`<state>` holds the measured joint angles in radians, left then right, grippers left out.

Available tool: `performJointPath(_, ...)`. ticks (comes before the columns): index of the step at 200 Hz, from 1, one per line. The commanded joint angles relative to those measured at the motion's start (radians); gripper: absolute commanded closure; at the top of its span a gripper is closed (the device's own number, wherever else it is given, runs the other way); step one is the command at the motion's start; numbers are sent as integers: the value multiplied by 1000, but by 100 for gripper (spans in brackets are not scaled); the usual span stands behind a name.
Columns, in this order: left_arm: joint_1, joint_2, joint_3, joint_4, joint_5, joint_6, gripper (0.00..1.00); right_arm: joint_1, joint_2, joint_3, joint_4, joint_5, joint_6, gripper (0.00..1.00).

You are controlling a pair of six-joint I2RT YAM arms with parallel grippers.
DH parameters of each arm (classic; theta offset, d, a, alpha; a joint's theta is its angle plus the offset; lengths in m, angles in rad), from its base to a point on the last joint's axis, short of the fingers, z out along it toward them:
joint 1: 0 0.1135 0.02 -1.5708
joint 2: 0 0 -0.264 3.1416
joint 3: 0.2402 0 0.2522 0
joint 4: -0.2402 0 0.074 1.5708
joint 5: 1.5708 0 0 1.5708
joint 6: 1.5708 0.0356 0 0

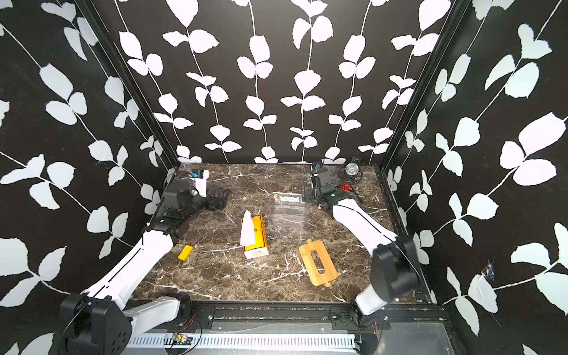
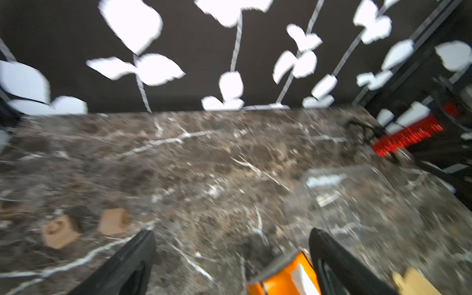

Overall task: Put the tissue paper into the tissue box
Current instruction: Move the tissue box to the center of the board, then pick up the paper towel from the center of the board.

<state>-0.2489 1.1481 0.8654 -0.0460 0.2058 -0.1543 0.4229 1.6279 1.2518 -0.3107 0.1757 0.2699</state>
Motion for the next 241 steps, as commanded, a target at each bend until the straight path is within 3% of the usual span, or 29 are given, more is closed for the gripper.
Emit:
performJointPath(1,-53,-2,29,-73,14,-8,5,1,51,51,-66,19,76,28)
performJointPath(62,-221,55,48,-202,-227,-257,6,2,178,39,-31,-20,113,54)
performJointPath(101,-284,86,30,-248,-268,-401,10,6,194,21,-22,-31,107,75)
performJointPath(138,-428,136,66,-334,-472,-447,10,15,163,-11,-25,-17,91,83)
performJointPath(172,-446,217,100,-392,-500,-547,10,21,135,-40,-35,16,66,90)
performJointPath(191,-505,255,113,-394,-512,-589,8,22,123,-60,-39,31,51,93)
performJointPath(241,-546,366,174,-432,-523,-618,7,19,54,-126,-70,77,15,100)
